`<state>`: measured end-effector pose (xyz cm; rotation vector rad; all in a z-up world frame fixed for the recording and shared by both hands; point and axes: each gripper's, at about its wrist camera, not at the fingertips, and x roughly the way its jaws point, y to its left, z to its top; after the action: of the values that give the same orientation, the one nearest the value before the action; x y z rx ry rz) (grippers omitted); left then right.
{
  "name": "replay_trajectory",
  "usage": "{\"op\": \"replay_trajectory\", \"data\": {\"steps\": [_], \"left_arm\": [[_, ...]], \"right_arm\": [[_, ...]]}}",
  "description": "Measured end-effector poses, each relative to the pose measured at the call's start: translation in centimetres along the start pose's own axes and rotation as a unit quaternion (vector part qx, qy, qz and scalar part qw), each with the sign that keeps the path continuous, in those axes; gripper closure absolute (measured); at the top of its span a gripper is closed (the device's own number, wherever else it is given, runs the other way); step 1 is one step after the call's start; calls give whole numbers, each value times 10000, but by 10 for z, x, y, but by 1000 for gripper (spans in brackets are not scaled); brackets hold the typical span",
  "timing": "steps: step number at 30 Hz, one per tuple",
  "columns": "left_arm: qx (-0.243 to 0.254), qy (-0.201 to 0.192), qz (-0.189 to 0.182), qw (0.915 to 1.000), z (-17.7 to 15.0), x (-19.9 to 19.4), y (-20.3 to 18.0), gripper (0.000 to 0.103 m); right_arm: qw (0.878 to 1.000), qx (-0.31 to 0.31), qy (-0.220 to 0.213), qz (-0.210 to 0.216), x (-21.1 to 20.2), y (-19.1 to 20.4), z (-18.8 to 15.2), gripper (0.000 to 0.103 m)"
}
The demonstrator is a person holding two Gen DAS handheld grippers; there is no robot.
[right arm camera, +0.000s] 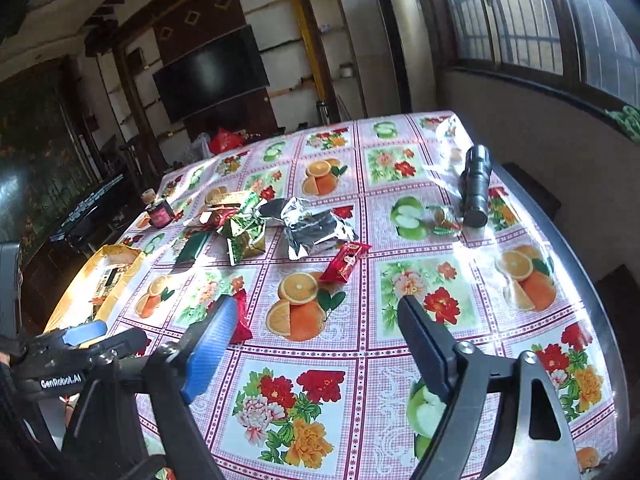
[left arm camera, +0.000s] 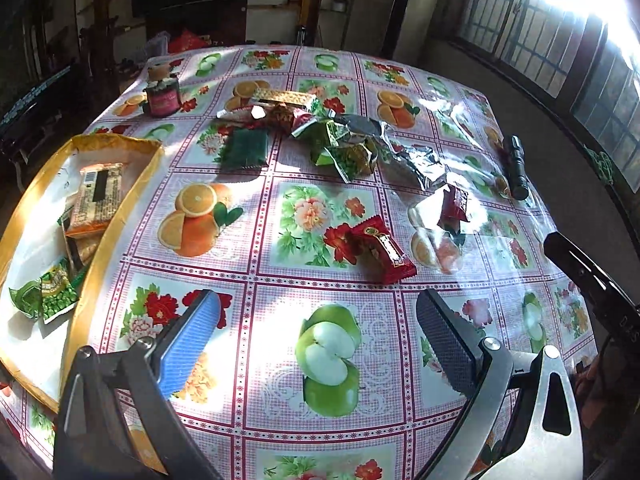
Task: Organize snacks
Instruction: 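Grasp a red candy bar with the left gripper while the right gripper grasps another, then carry both red candy bars to the white tray and release them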
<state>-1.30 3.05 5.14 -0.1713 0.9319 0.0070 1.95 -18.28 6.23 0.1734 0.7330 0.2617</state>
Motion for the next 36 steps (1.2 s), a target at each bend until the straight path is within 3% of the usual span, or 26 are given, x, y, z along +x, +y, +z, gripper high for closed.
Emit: {"op": "replay_trajectory", "data": {"steps": [1,7,11,17,19,21,23,24,25,27,36], "left_arm": [[17,106,6,9999,2,6,-5,5],[7,338,100,9994,17,32,-26,5],[-91,524,99,9985,32,54,-30,5],[-32,727,280,9970,42,86,-43,5],[69,816,365,9960,42,98,-48,8],[276,763,573,9951,40,107,-52,20],[447,601,532,9958,39,103,-56,41],[511,555,534,9957,39,101,-57,68],[573,549,525,9955,39,99,-57,83],[623,542,397,9958,36,96,-54,83],[772,304,578,9949,6,56,-28,84]], "right_arm": [[9999,53,136,-32,12,-1,3,43],[9983,55,588,-19,67,1,17,47],[9966,48,808,-166,98,0,27,57],[9933,126,1081,-385,129,-13,36,58],[9936,7,1034,-461,131,-14,37,65],[9931,-91,1034,-541,130,-15,38,80],[9935,-171,1021,-473,127,-17,35,84],[9937,-209,1011,-443,125,-18,34,84],[9940,-207,1003,-396,123,-19,33,85],[9947,-166,973,-279,115,-20,28,85],[9961,-156,749,441,54,-1,7,85]]}}
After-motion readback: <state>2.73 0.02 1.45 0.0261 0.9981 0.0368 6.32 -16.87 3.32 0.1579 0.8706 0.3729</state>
